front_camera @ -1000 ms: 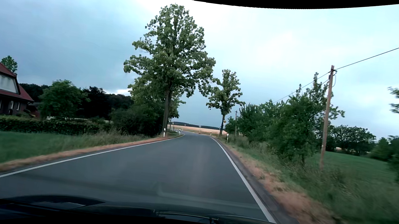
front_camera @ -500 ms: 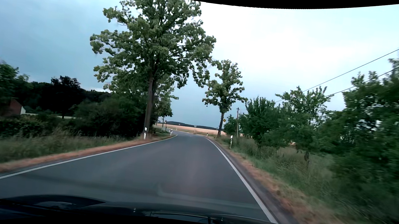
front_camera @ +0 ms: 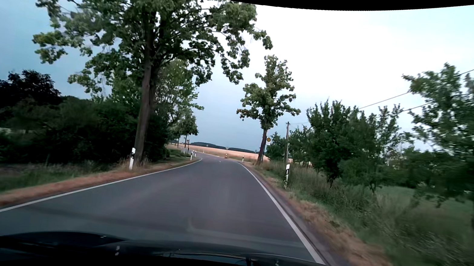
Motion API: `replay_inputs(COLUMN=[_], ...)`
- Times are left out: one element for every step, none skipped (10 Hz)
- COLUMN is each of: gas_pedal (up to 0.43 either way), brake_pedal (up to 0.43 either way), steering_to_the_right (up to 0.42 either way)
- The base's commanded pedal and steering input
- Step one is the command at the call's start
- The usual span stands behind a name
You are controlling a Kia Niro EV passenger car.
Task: Follow the waypoints while adhering to traffic rules and regulations
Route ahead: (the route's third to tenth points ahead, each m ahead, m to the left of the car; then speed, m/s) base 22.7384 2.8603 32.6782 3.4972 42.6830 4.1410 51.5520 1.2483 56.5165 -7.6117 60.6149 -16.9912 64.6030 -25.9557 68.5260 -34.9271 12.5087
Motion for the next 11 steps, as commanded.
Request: replay_inputs(gas_pedal=[0.028, 0.028, 0.028, 0.028, 0.028, 0.028, 0.028, 0.028, 0.028, 0.028, 0.028], brake_pedal=[0.0, 0.0, 0.0, 0.0, 0.0, 0.0, 0.0, 0.0, 0.0, 0.0, 0.0], steering_to_the_right=[0.003, 0.0, -0.003, -0.007, -0.01, -0.011, -0.012, -0.012, -0.012, -0.016, -0.017])
